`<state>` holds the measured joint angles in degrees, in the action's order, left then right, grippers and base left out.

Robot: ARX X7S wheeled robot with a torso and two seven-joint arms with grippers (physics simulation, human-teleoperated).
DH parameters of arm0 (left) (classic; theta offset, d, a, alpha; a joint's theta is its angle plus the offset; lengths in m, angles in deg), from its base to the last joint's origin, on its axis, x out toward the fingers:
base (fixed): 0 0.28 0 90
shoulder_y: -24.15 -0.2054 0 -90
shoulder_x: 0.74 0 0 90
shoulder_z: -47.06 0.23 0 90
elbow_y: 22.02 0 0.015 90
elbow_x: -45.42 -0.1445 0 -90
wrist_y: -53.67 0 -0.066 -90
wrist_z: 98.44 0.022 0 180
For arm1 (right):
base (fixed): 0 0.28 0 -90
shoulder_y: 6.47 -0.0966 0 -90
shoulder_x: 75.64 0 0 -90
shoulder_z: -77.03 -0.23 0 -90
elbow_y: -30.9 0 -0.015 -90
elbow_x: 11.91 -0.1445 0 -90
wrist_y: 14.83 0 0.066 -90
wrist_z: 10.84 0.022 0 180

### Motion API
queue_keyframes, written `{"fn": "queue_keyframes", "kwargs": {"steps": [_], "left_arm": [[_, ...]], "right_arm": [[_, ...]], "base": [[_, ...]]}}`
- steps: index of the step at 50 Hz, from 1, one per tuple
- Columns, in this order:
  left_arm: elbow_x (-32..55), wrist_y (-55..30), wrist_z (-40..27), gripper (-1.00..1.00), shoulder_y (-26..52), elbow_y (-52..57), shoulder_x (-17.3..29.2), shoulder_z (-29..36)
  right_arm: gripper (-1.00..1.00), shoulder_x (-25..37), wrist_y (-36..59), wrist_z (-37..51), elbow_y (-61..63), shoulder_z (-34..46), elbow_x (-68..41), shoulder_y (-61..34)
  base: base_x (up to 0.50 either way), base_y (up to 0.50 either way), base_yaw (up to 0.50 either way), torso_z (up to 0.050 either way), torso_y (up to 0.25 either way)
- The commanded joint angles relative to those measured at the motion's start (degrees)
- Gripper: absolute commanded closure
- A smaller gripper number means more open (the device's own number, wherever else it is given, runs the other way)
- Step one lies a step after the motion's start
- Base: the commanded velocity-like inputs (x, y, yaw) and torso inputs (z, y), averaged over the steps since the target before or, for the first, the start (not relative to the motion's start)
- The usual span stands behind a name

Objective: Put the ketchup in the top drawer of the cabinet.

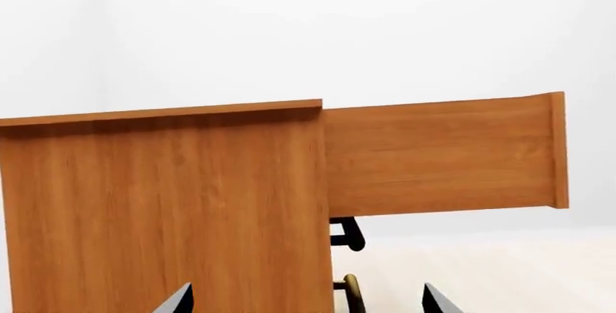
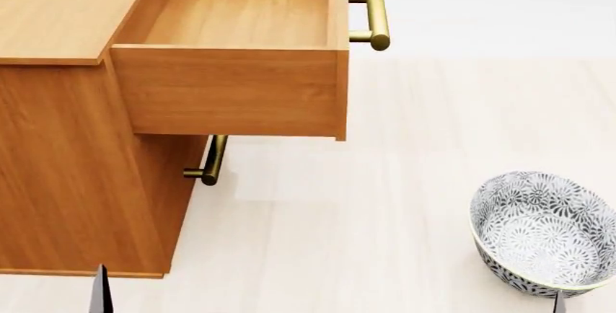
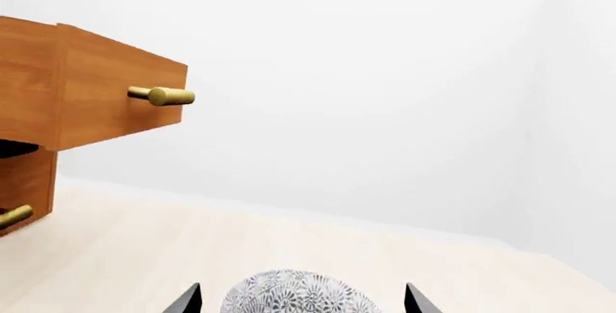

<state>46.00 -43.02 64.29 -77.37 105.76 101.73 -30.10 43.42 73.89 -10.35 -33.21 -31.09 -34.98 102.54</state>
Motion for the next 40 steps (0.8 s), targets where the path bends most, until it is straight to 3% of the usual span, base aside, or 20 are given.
{"fn": "queue_keyframes", "kwargs": {"steps": [1, 18, 40], "left_arm": [[0.2, -0.1, -0.5, -1.00, 0.3, -0.5, 0.3, 0.3], [0.6, 0.0, -1.1, -1.00, 0.5, -0.8, 0.8, 0.5], [1.1, 0.1, -1.8, -1.00, 0.8, -1.2, 1.4, 0.7]], "right_arm": [[-1.00, -0.9, -4.4, -2.6, 0.0, -3.4, -1.1, 6.6], [-1.00, -6.6, -13.7, -5.3, -0.9, -6.0, 0.1, 15.4], [-1.00, -10.8, -19.2, -6.6, -10.4, -5.1, 0.0, 13.3]], "base": [[0.00, 0.00, 0.00, 0.000, 0.000], [0.00, 0.00, 0.00, 0.000, 0.000], [0.00, 0.00, 0.00, 0.000, 0.000]]}}
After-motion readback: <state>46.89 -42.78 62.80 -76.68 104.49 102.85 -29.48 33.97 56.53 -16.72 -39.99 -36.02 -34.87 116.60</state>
